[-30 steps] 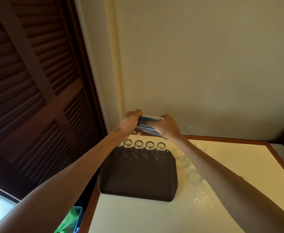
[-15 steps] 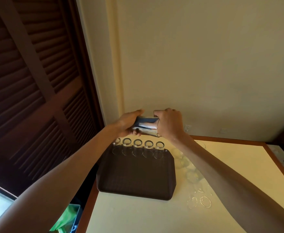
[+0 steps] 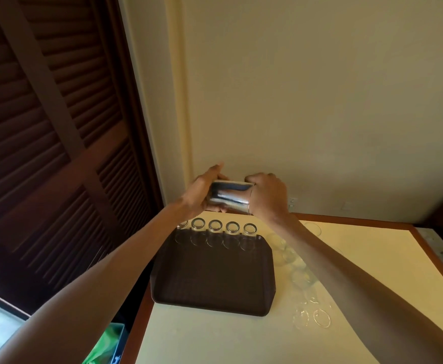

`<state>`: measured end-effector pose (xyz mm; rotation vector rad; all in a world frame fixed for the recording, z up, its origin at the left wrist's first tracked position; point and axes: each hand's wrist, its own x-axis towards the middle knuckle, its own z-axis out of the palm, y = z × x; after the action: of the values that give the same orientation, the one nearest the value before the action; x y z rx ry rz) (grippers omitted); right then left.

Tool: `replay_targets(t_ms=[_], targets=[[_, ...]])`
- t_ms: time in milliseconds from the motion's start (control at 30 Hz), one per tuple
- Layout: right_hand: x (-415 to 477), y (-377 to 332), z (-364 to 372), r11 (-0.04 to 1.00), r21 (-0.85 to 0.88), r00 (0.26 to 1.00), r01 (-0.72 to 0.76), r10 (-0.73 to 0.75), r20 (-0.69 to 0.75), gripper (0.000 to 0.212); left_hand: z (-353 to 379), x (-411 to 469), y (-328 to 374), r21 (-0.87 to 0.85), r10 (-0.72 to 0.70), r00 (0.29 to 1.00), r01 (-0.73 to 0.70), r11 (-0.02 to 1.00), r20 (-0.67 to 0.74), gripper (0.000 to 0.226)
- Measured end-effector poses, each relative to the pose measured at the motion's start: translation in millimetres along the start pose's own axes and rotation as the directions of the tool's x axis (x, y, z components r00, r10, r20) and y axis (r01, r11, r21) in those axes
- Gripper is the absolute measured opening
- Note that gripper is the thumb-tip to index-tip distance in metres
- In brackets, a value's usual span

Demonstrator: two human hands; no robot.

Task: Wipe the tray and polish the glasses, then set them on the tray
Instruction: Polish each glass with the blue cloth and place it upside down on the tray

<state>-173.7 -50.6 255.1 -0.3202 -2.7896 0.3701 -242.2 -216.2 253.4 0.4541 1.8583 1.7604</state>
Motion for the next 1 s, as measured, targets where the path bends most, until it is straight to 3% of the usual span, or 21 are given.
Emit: replay_targets(t_ms=[100,233,367,433,500,567,667,733,800,833,900,967,1000], targets=[[1.6,-4.1,-15.3,0.963,-0.235,0.982,0.131,-0.159,-0.103,0.015,-1.9,2.2,1.5,-0.022,-0.154,0.988,0.154,0.988,0.006,0.074],[8.1,-2.5,-9.5,0.965,-0.198,0.980,0.173,-0.188,-0.058,0.005,0.7,0.4,7.6,-0.001,-0.191,0.980,0.191,0.982,-0.060,0.068],[12.9,3.0,-3.1,0.973,-0.148,0.980,0.179,-0.189,-0.059,0.017,2.4,-2.3,9.7,0.000,-0.184,0.980,0.185,0.983,-0.079,0.063],[13.6,7.1,3.4,0.988,-0.046,0.987,0.149,-0.151,-0.061,0.015,4.2,-4.0,11.6,0.027,-0.142,0.986,0.145,0.989,-0.093,0.058],[15.3,6.7,11.9,0.979,0.206,1.000,-0.003,0.002,0.004,0.025,7.5,-5.0,14.6,0.076,-0.066,0.989,0.077,0.994,-0.132,0.055],[14.1,-0.9,11.6,0.846,0.510,0.983,-0.153,0.076,0.168,0.058,9.9,-6.2,16.4,0.136,0.049,0.984,-0.026,0.990,-0.171,0.052],[14.1,-12.8,5.5,0.676,0.670,0.888,-0.307,-0.049,0.457,0.049,10.8,-5.1,14.2,0.234,0.234,0.952,-0.186,0.954,-0.196,0.050],[12.2,-15.8,1.8,0.674,0.651,0.858,-0.348,-0.050,0.510,0.046,11.0,-4.6,10.5,0.271,0.313,0.930,-0.256,0.928,-0.195,0.048],[14.8,-7.0,8.4,0.761,0.604,0.926,-0.236,-0.012,0.376,0.055,7.3,-4.1,7.2,0.211,0.298,0.944,-0.266,0.941,-0.140,0.053],[17.8,-1.5,9.5,0.862,0.486,0.965,-0.144,0.015,0.261,0.050,3.1,-3.0,6.2,0.125,0.241,0.967,-0.229,0.965,-0.086,0.060],[18.2,3.7,3.8,0.995,0.092,0.999,0.037,-0.038,0.015,0.016,-7.7,-0.4,6.0,-0.065,0.086,0.994,-0.081,0.995,0.069,0.076],[14.3,-0.5,-6.1,0.964,-0.185,0.957,0.193,-0.226,-0.184,0.011,-14.9,1.6,5.9,-0.119,-0.028,0.982,0.051,0.992,0.189,0.085],[11.9,-4.2,-7.6,0.943,-0.240,0.937,0.230,-0.281,-0.208,0.015,-15.8,2.3,6.5,-0.100,-0.066,0.977,0.088,0.991,0.204,0.085]])
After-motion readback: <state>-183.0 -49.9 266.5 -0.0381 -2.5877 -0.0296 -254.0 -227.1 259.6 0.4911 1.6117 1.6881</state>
